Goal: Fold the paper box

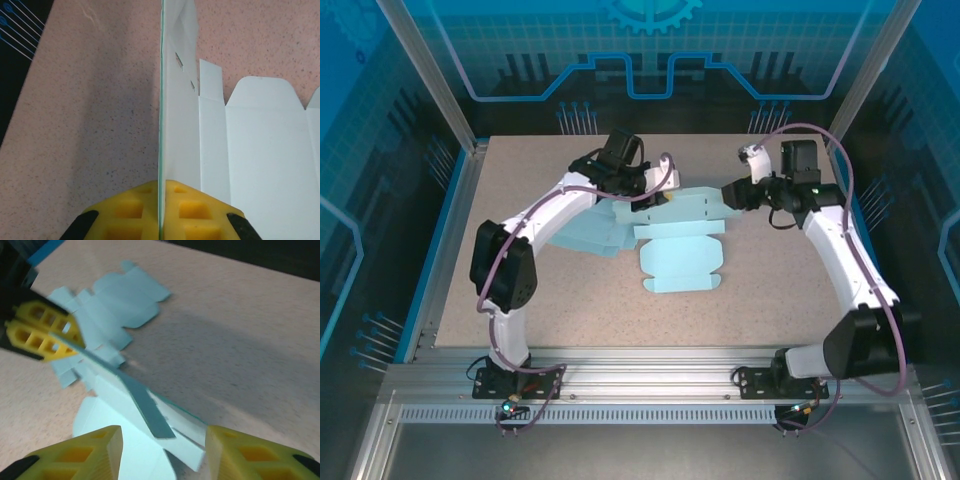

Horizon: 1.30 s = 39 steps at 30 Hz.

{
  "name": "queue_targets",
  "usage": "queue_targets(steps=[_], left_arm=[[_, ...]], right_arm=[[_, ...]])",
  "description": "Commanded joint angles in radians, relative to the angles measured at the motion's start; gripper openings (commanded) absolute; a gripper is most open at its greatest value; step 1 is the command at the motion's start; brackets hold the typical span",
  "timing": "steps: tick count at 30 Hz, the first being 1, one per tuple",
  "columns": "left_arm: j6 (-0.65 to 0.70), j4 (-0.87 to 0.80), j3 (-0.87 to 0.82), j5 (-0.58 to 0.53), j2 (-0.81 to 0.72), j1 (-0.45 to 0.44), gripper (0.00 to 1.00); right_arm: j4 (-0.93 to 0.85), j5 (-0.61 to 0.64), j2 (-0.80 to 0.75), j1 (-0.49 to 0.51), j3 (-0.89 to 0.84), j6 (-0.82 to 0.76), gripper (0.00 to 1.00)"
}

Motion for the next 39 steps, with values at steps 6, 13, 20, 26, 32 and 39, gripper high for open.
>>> queue_targets(steps=[6, 13, 20, 26, 32, 39], left_arm=[[0.066, 0.301, -0.146, -0.228, 0.048, -0.104, 0.00], [0.182, 0.756, -0.369, -0.429, 0.040, -0.172, 0.00], [0.194, 1.006, -0.486, -0.475, 0.047, -0.192, 0.01], [0.272, 1.255, -0.545, -0.539, 0.079, -0.209, 0.02], [0.332, 1.273, -0.542, -0.535, 0.112, -0.215, 0.03], [0.428, 1.342, -0.546, -0.572, 0.175, -0.224, 0.04]], right_arm=[[-0.038, 0.309, -0.081, -0.051, -0.114, 0.371, 0.49], [0.006, 0.223, -0.126, -0.122, -0.261, 0.469, 0.49], [0.078, 0.060, -0.129, -0.149, -0.348, 0.517, 0.49], [0.125, 0.048, -0.130, -0.129, -0.376, 0.538, 0.48], [0.196, 0.037, -0.092, -0.134, -0.394, 0.576, 0.48], [0.252, -0.020, -0.018, -0.110, -0.319, 0.591, 0.49]])
